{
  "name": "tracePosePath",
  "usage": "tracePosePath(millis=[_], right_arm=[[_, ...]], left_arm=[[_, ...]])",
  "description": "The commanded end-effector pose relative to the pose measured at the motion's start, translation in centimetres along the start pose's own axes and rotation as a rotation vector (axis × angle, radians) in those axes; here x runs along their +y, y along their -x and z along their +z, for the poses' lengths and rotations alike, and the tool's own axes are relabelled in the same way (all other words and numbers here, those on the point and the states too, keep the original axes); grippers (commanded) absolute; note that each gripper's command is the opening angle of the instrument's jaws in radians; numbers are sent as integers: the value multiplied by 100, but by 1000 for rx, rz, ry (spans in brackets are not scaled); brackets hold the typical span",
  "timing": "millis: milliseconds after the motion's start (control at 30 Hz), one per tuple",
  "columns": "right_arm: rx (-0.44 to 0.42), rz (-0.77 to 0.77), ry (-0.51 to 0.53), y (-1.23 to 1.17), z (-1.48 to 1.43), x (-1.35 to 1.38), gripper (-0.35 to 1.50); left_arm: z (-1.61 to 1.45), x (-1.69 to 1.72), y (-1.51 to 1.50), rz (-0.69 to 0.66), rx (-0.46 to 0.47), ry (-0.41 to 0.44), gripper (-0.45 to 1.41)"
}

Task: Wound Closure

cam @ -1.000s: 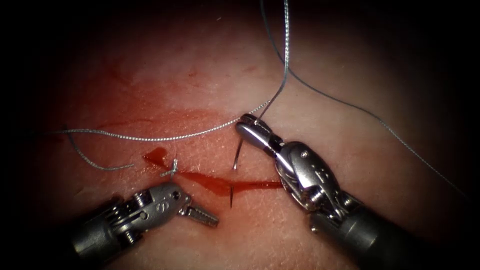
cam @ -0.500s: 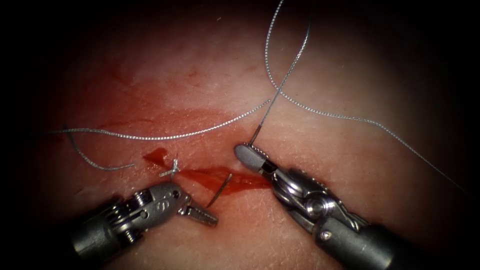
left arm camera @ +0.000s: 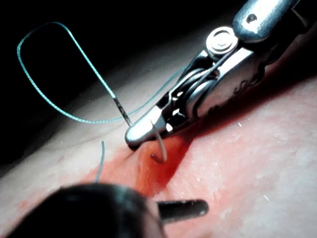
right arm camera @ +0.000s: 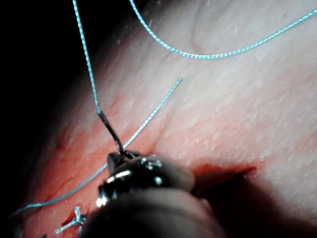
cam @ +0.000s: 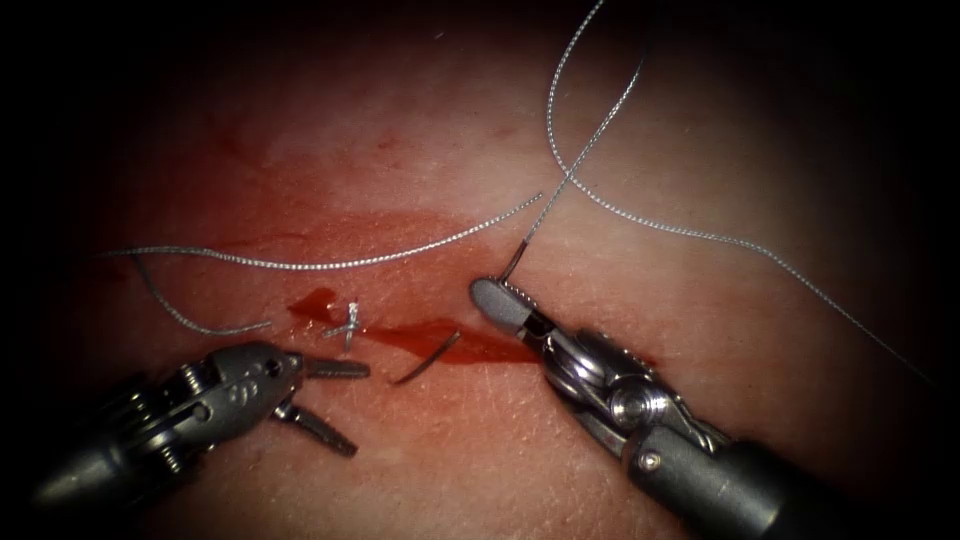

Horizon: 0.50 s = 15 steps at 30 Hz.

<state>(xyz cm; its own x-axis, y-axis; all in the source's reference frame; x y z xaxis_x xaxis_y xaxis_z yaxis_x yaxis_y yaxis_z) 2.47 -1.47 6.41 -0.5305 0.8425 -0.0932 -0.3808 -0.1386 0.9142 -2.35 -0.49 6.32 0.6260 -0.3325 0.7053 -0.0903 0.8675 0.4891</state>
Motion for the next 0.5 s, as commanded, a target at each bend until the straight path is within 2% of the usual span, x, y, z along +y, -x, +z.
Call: tracePosePath(millis=[33,133,200,333,500], right_arm=[[4,-4,-7,-7,7,-8,-35],[4,-6,-8,-6,7,-6,-35],[8,-14,-8,-4,8,-3,-35],[9,-15,-8,-4,8,-2,-35],[10,-16,-12,-3,8,0,-35]], left_arm=[[0,11,12,19,-8,7,49],[9,15,20,38,-28,20,44],[17,17,28,77,-51,65,37],[29,23,44,189,-99,109,39],[23,24,52,269,-211,95,41]])
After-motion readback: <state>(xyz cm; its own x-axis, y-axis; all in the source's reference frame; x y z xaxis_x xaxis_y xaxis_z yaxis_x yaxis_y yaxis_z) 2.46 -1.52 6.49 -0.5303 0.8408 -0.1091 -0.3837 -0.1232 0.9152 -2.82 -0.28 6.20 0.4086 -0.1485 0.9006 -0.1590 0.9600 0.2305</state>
